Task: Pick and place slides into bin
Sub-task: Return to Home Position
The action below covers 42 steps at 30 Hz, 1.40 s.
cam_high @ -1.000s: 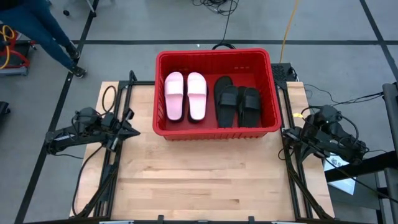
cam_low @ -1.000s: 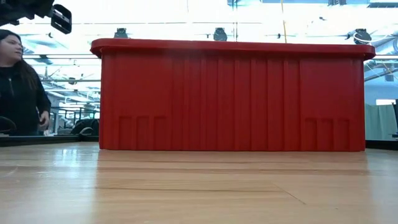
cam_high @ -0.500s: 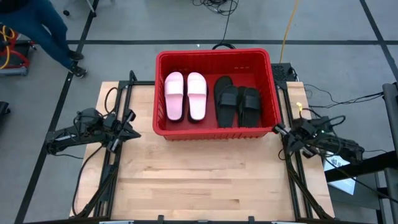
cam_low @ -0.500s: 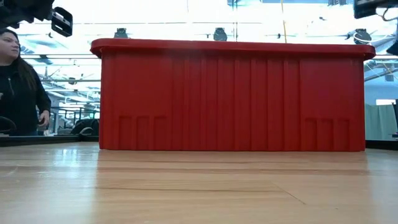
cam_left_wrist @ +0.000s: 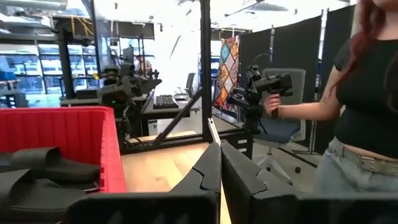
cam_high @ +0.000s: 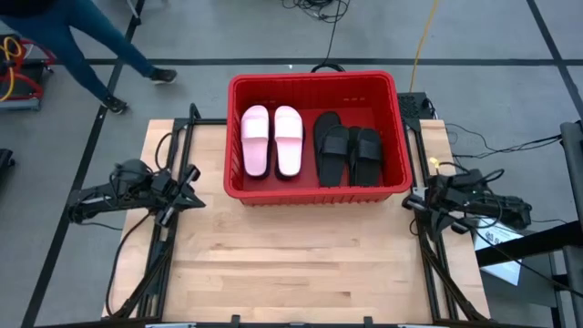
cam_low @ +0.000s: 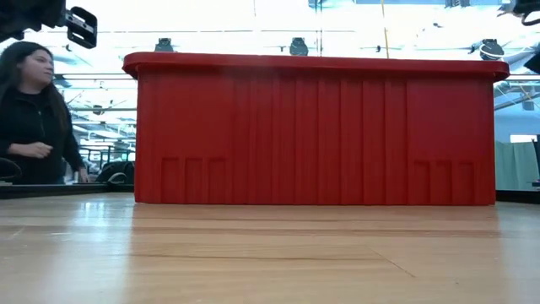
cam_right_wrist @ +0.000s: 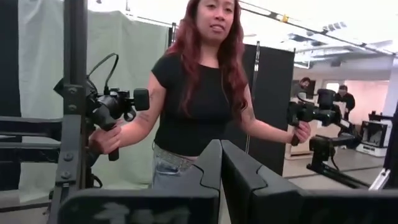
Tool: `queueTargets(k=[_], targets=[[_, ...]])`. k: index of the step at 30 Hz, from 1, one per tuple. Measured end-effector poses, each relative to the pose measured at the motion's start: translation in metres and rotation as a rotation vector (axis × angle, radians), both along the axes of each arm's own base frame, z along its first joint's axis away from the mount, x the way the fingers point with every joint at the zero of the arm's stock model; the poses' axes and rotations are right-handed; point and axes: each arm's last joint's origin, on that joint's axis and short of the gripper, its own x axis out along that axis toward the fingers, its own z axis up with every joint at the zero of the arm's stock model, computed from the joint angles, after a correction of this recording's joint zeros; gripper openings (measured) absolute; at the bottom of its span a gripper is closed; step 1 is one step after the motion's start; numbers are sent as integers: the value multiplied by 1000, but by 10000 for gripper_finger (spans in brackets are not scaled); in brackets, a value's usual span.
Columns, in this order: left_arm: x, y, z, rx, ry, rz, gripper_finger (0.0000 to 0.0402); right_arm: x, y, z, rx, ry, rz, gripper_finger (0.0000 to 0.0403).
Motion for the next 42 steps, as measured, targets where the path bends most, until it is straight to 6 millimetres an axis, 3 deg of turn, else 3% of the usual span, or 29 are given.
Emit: queueTargets(k=[13,29,42], targets=[[20,-6,-51,-41,-58,-136,11,3,6,-9,-73,9,132,0],[17,-16,-57,-14,10,-370,2,15,13,-35,-167,-7,194,0],[16,-18,-57,-14,17,-397,16,15,15,-39,-176,9,224,0]])
